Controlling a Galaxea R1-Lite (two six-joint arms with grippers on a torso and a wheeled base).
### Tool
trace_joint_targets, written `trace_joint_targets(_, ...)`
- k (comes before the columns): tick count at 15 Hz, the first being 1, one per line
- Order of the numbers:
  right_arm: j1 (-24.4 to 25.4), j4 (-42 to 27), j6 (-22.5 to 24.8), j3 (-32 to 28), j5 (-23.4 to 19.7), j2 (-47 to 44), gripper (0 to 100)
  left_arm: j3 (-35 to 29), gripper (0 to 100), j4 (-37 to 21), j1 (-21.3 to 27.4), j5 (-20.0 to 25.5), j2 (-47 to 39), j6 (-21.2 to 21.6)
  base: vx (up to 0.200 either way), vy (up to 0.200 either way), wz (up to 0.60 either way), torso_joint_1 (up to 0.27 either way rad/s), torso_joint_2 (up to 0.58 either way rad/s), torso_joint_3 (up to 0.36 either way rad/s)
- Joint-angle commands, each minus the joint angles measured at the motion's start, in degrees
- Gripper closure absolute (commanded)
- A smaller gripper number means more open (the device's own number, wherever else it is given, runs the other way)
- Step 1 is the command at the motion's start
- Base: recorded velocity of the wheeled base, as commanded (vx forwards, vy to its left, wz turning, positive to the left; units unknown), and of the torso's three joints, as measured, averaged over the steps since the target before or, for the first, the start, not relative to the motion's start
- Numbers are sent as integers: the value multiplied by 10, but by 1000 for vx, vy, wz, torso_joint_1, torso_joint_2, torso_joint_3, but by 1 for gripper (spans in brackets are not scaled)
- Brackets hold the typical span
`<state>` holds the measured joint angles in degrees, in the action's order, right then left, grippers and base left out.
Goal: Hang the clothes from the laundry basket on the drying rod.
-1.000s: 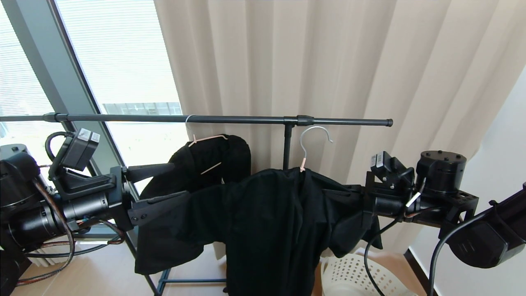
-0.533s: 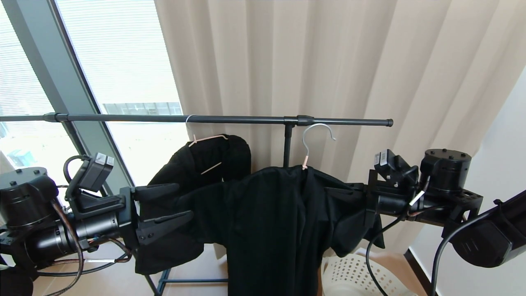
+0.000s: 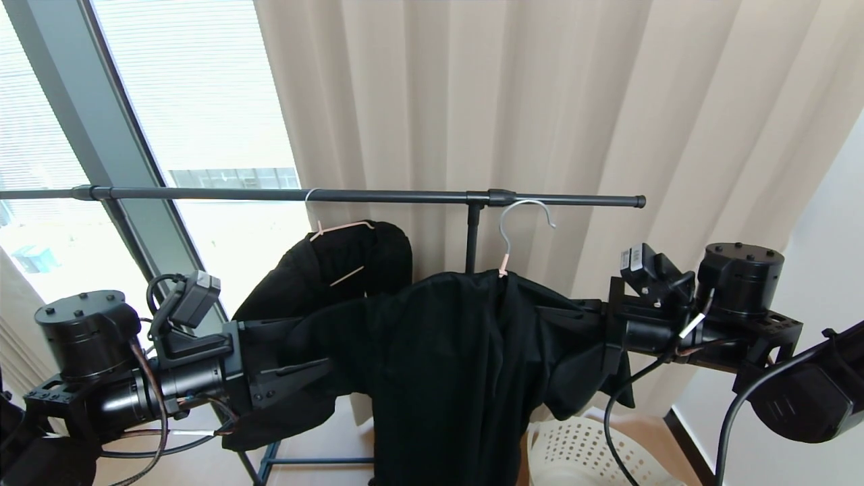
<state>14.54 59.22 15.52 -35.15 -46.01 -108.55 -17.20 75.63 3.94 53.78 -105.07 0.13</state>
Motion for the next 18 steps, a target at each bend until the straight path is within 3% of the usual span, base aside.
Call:
trace_joint_targets(1, 0, 0, 0, 0, 0, 3, 100, 2, 0, 1, 2, 0, -23, 0, 0, 0, 0, 0, 0, 0)
trace_joint_targets(6, 0, 0, 0, -2, 0, 4, 100, 0, 0, 2, 3, -1, -31, 0, 0, 0, 0, 0, 0, 0)
trace_joint_targets(7, 0, 0, 0, -3, 0, 3, 100, 2, 100, 6, 2, -1, -31, 0, 0, 0, 0, 0, 0, 0)
trace_joint_targets(18, -5, 1, 0, -7, 0, 2, 100, 15, 100, 41, -12, -4, -37, -1, 0, 0, 0, 0, 0, 0)
